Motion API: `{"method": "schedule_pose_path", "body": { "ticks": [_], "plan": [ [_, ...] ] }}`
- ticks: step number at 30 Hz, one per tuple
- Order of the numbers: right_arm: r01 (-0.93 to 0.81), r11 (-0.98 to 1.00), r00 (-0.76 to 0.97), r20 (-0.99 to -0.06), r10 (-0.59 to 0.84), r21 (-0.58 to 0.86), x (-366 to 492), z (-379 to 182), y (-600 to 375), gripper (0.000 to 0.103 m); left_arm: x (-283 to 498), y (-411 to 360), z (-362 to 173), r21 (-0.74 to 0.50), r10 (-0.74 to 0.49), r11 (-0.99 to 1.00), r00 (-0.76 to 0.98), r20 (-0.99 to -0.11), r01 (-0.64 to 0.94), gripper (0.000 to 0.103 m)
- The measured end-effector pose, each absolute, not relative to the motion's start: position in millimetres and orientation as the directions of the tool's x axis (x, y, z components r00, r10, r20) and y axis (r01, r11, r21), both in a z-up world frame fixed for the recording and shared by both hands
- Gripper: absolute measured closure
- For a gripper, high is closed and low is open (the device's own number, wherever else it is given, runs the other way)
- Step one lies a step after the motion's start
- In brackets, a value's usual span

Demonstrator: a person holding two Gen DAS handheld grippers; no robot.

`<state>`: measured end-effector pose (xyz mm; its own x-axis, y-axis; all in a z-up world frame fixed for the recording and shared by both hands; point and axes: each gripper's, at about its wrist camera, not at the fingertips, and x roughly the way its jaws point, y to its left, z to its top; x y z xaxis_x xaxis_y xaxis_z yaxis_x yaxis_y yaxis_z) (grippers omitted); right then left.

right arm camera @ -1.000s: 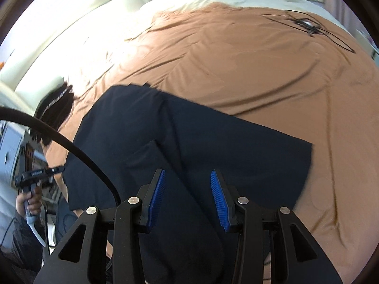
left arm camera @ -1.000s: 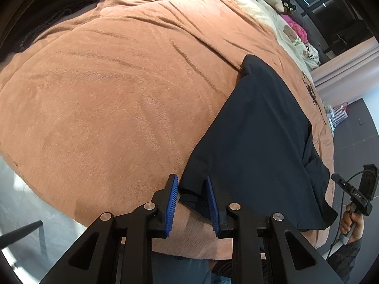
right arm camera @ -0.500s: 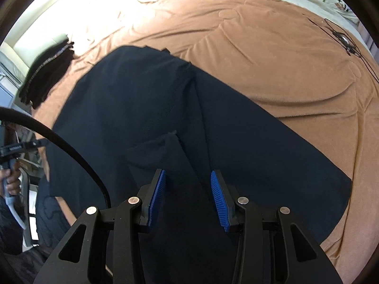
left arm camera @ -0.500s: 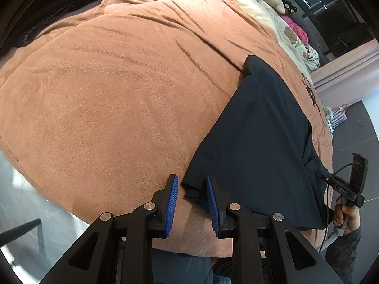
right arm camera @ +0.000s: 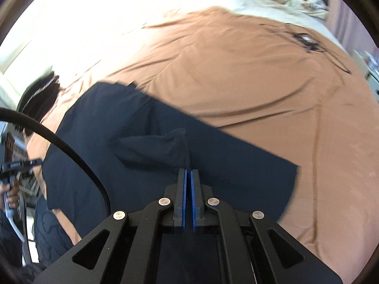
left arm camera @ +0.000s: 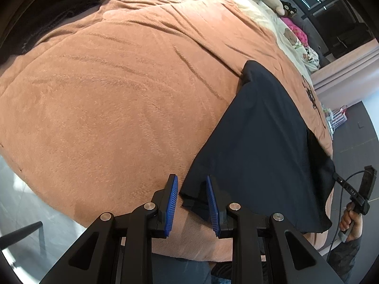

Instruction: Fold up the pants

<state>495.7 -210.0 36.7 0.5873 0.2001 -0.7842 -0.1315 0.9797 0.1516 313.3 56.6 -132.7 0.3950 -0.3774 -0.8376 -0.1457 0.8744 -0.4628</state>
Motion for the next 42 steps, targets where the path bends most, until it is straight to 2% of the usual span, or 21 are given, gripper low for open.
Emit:
{"method": "schedule_pose_path", "body": {
  "ticks": [8,18,23,25,31,33,35,40,42],
  "plan": [
    [0.050,0.983,0.644,-0.758,0.104,0.177,469.9,36.5,-249.8,0.103,317.7,49.4,-132.8,-0.454,-0.376,0.880,0.386,-0.842,-0.135,0.076],
    [0.170,0.974,0.634,-0.773,0.011,0.153,464.7,25.7,-249.3,0.103,318.1,51.0,-134.4,-0.448,-0.372,0.884,0.377,-0.848,-0.134,0.076],
    [0.162,0.962,0.582,-0.809,0.087,0.221,475.7,10.6,-250.8,0.103,318.0,47.3,-139.2,-0.447,-0.380,0.886,0.361,-0.852,-0.123,0.076],
    [0.156,0.953,0.595,-0.795,0.119,0.260,476.5,13.8,-251.5,0.102,318.6,47.3,-139.7,-0.450,-0.382,0.885,0.361,-0.850,-0.122,0.076],
    [0.134,0.959,0.596,-0.793,0.125,0.252,489.9,20.0,-248.9,0.096,320.1,47.2,-139.2,-0.449,-0.380,0.885,0.364,-0.850,-0.124,0.076],
    [0.136,0.956,0.587,-0.798,0.134,0.260,498.6,16.4,-253.0,0.087,320.8,47.3,-138.7,-0.452,-0.381,0.883,0.367,-0.849,-0.128,0.076],
    [0.133,0.948,0.588,-0.793,0.160,0.290,503.6,13.0,-254.6,0.057,320.9,47.3,-138.5,-0.453,-0.381,0.882,0.369,-0.848,-0.130,0.076],
    [0.133,0.935,0.588,-0.786,0.192,0.328,522.0,-2.2,-266.3,0.056,323.0,47.0,-139.5,-0.447,-0.375,0.884,0.366,-0.851,-0.134,0.076],
    [0.155,0.936,0.570,-0.802,0.176,0.316,531.1,-9.4,-272.0,0.064,324.7,46.8,-140.2,-0.445,-0.373,0.885,0.365,-0.853,-0.137,0.076]
  ]
}}
